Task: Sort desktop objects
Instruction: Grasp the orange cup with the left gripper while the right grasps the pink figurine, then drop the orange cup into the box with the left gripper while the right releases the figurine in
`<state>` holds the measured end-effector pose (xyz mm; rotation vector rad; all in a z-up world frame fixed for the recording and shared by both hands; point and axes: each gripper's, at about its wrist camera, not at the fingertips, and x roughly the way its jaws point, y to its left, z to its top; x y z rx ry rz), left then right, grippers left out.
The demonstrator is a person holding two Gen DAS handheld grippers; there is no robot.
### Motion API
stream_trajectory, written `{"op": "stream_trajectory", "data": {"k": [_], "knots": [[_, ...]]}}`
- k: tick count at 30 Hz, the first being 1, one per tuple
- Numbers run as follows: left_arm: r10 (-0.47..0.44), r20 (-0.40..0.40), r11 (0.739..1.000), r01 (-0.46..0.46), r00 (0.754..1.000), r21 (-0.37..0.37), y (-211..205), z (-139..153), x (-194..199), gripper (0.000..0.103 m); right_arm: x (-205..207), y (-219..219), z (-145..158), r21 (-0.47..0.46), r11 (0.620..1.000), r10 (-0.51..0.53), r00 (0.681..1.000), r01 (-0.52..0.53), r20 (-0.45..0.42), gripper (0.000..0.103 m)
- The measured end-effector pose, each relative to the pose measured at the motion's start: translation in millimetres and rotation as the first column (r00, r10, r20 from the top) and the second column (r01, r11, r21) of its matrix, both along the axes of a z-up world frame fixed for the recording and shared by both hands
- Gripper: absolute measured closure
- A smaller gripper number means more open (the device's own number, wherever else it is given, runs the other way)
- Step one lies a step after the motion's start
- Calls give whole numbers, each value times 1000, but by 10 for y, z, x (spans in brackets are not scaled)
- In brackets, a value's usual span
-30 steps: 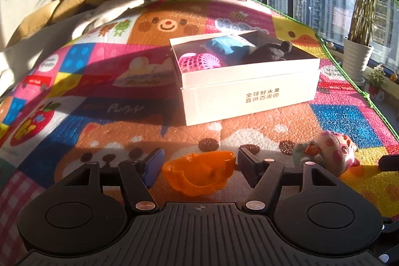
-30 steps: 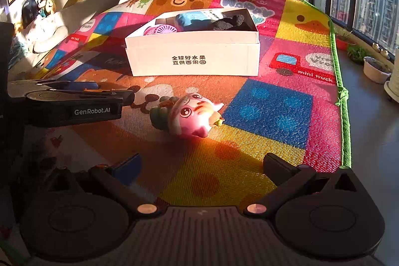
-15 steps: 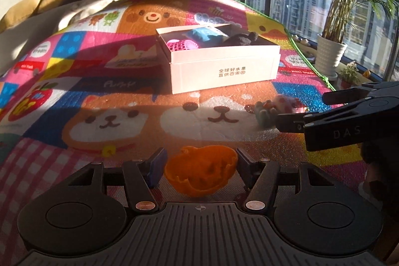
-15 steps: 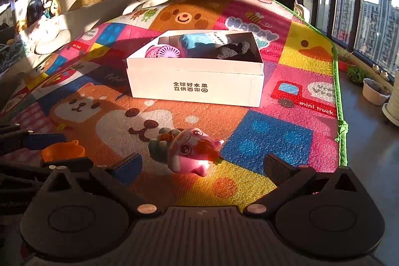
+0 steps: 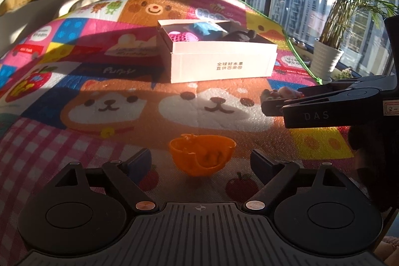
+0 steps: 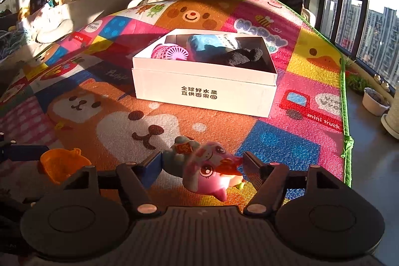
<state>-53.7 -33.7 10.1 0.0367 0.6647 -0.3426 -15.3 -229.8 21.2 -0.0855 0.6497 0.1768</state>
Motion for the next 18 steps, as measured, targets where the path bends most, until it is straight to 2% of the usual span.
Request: {"op": "stream_trajectory", "data": {"k": [3, 8, 11, 18], "knots": [[5, -10, 1000, -5, 1000, 3, -47, -12, 26, 15, -112, -43, 62, 0, 1000, 6, 1000, -6, 17, 32], [32, -15, 998, -32, 999, 46, -149, -48, 104, 32, -270, -98, 83, 16, 1000, 13, 1000, -13, 5, 32], [35, -5, 997, -35, 999, 65, -179, -55, 110, 38, -369, -74, 55, -8, 999, 36, 999, -36, -24, 32], [20, 32, 996, -23, 999, 89, -204, 37, -13, 40, -604, -116, 118, -18, 999, 43, 999, -43, -26, 32]]}}
